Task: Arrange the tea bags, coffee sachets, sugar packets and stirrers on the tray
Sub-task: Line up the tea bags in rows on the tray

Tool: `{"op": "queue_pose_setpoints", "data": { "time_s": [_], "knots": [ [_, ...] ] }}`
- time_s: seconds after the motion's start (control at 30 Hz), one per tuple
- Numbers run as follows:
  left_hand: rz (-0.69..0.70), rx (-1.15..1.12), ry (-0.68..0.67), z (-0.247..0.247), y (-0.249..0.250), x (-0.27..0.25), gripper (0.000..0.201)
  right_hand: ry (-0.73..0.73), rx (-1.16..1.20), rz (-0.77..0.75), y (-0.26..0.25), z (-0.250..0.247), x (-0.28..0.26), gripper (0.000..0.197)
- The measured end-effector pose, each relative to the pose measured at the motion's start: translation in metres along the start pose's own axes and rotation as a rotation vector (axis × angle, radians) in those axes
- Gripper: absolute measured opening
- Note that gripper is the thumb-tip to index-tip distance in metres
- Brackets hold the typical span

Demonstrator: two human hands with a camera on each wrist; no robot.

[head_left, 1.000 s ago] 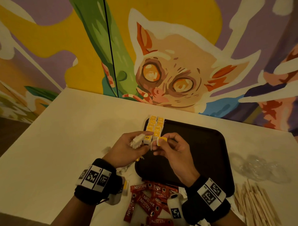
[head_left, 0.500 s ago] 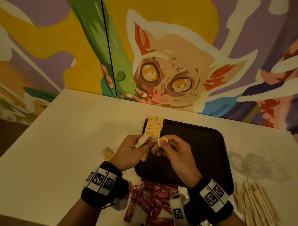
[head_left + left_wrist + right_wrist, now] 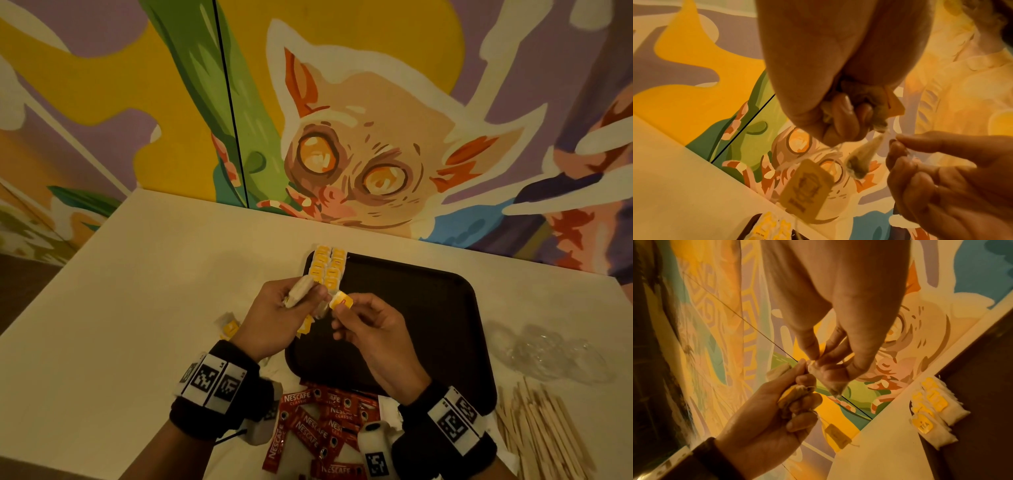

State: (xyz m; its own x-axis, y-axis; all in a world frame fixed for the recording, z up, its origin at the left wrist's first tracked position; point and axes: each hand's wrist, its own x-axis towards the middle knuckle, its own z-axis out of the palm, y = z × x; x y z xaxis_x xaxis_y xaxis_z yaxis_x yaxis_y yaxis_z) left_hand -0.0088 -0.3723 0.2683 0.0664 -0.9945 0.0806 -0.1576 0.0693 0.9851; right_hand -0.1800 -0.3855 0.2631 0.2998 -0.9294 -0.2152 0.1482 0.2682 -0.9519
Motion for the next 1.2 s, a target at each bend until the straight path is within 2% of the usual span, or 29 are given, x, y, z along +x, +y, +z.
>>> {"op": "queue_pose_setpoints", "data": {
  "time_s": [0.1,0.23,0.3,0.4,0.5,0.67,0.8,0.97,1.07,1.2],
  "knots": [
    [-0.004,0.009,-0.001,0.0,0.0,0.001,0.019,-0.014,0.004,0.008,0.0,0.001,0.0,0.036],
    [-0.037,0.0,-0.04,-0.002,0.002,0.001,0.02,-0.1,-0.162,-0.04,-0.005,-0.002,0.002,0.047],
    [-0.043,-0.006,-0.079,-0.003,0.005,0.001,0.02,-0.155,-0.287,-0.077,-0.009,-0.003,0.004,0.041],
    [-0.042,0.008,-0.096,-0.005,0.009,0.001,0.02,-0.194,-0.46,-0.118,-0.015,-0.005,0.006,0.024],
    [-0.042,0.045,-0.117,-0.007,0.01,0.002,0.022,-0.173,-0.539,-0.155,-0.018,-0.007,0.007,0.017],
    [-0.047,0.08,-0.121,-0.01,0.009,0.003,0.021,-0.031,-0.662,-0.239,-0.012,-0.008,0.01,0.019],
    [-0.06,0.064,-0.068,-0.007,0.012,0.003,0.016,-0.098,-0.538,-0.259,-0.013,-0.01,0.01,0.015],
    [-0.157,-0.028,-0.043,-0.001,0.014,0.004,0.015,-0.111,-0.31,-0.235,-0.014,-0.01,0.009,0.029],
    [-0.241,-0.071,-0.058,-0.002,0.009,0.003,0.022,-0.084,-0.225,-0.221,-0.012,-0.01,0.011,0.036],
    [-0.254,-0.069,-0.112,0.0,0.004,0.001,0.018,-0.106,-0.208,-0.206,-0.009,-0.01,0.01,0.03]
  ]
}}
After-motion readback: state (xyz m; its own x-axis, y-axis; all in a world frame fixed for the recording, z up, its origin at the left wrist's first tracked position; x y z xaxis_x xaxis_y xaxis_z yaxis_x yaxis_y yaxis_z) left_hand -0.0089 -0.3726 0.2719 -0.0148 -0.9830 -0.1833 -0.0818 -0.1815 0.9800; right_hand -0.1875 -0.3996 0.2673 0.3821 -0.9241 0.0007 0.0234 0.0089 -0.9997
